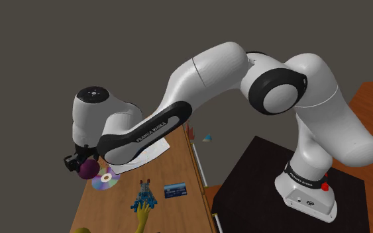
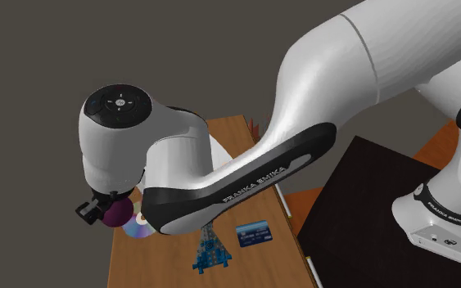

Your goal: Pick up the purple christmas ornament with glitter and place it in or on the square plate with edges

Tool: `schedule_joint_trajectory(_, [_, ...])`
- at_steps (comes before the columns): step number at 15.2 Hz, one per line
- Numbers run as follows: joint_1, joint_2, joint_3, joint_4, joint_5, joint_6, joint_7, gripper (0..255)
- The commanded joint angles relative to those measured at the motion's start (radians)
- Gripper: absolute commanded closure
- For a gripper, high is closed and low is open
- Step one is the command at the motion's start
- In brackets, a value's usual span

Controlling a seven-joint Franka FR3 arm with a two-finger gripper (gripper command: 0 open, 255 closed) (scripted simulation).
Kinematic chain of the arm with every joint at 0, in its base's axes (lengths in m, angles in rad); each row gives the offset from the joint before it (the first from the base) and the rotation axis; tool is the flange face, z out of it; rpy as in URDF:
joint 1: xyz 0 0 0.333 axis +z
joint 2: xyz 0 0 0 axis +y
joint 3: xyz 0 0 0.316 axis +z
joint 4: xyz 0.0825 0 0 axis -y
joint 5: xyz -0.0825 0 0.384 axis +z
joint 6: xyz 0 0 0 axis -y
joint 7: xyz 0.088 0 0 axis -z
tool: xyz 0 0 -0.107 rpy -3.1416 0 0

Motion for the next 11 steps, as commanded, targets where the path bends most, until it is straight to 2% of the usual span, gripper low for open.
schedule_joint_trajectory(1, [0.000,-0.016,0.002,0.003,0.002,-0.019,-0.004,255])
schedule_joint_trajectory(8, [-0.002,-0.055,0.007,0.030,0.008,-0.085,-0.016,255])
schedule_joint_trajectory(11, [-0.049,-0.141,0.012,-0.106,0.020,-0.029,-0.063,255])
